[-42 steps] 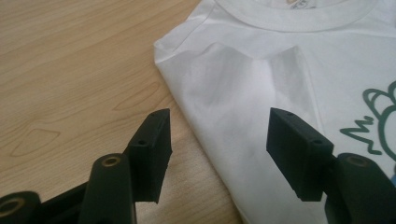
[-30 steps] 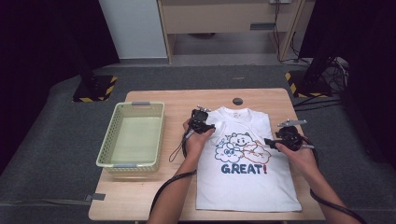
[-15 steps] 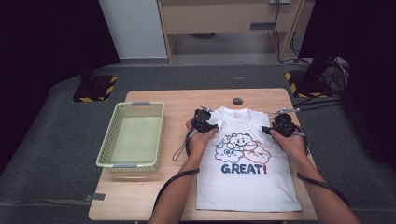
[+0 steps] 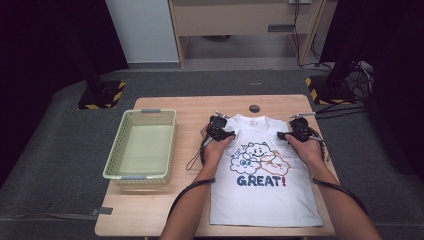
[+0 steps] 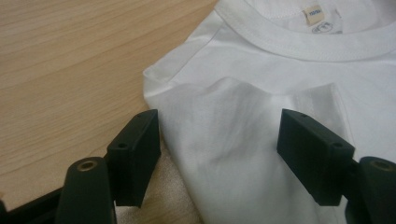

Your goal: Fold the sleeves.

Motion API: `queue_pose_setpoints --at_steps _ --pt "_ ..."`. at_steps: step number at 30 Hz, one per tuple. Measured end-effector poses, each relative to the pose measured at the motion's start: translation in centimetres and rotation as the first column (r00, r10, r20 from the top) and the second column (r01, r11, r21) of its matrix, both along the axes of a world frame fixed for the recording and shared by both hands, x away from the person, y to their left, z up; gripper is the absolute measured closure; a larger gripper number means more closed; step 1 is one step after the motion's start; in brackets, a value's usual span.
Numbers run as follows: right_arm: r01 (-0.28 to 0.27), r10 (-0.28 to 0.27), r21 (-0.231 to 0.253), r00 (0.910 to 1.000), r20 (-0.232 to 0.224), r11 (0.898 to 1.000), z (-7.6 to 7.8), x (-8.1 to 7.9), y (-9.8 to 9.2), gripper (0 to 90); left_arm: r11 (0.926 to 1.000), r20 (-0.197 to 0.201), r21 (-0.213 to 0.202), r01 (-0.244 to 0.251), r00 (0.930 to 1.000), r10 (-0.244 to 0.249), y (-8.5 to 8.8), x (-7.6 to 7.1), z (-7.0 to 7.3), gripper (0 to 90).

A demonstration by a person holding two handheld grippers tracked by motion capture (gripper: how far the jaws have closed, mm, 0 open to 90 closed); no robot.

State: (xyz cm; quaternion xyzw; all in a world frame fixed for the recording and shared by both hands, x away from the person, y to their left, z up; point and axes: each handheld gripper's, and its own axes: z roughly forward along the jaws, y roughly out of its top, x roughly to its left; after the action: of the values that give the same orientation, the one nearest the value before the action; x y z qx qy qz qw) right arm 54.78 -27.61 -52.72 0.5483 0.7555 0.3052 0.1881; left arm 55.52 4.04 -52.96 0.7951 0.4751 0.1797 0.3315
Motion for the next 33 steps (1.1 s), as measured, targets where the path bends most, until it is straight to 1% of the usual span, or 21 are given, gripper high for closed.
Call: queue_pose_setpoints --at_steps 2,4,8,11,14,18,23,26,29,33 --pt "0.006 -0.006 -0.007 1.0000 0.002 1.000 0.0 0.2 0.1 23.1 1.0000 -0.001 -0.001 0.002 1.0000 -0.002 0.0 0.0 0.0 30.8" --pt "0.001 -0.001 -0.016 1.0000 0.008 1.000 -0.1 0.5 0.3 23.0 1.0000 0.004 -0.003 0.000 1.0000 0.000 0.0 0.0 0.0 33.4" --pt "0.008 -0.008 -0.017 1.0000 0.003 1.000 -0.1 0.9 0.5 23.5 1.0000 0.001 0.000 0.001 1.0000 -0.001 -0.2 -0.2 0.1 39.0" --pt "0.016 -0.016 -0.013 0.9998 0.015 1.000 -0.1 1.0 0.6 24.6 1.0000 -0.004 0.002 0.005 1.0000 -0.005 -0.3 -0.3 0.2 43.0" --pt "0.009 -0.009 -0.012 0.9997 0.021 1.000 -0.1 1.0 0.7 30.6 1.0000 0.000 -0.001 0.002 1.0000 -0.002 -0.4 -0.5 0.2 46.7" --pt "-0.006 0.006 -0.015 0.9998 0.021 1.000 0.0 0.9 0.8 35.5 1.0000 -0.002 -0.001 0.006 1.0000 -0.006 -0.5 -0.5 0.3 49.7" --pt "-0.022 0.022 -0.007 0.9995 0.022 1.000 0.1 0.8 1.2 43.6 0.9999 -0.003 -0.007 0.011 0.9999 -0.011 -0.7 -0.7 0.3 56.6" --pt "-0.037 0.037 -0.002 0.9991 0.023 0.999 0.1 0.7 1.3 48.5 0.9997 -0.009 -0.009 0.025 0.9997 -0.025 -0.8 -0.7 0.4 61.4" --pt "-0.048 0.048 0.005 0.9986 0.023 0.999 0.1 0.6 1.4 55.0 0.9995 -0.011 -0.015 0.029 0.9995 -0.029 -0.8 -0.7 0.4 65.9" --pt "-0.063 0.062 0.026 0.9979 0.018 0.998 0.2 0.6 1.5 64.8 0.9993 -0.016 -0.018 0.033 0.9993 -0.033 -1.0 -0.8 0.4 71.2"
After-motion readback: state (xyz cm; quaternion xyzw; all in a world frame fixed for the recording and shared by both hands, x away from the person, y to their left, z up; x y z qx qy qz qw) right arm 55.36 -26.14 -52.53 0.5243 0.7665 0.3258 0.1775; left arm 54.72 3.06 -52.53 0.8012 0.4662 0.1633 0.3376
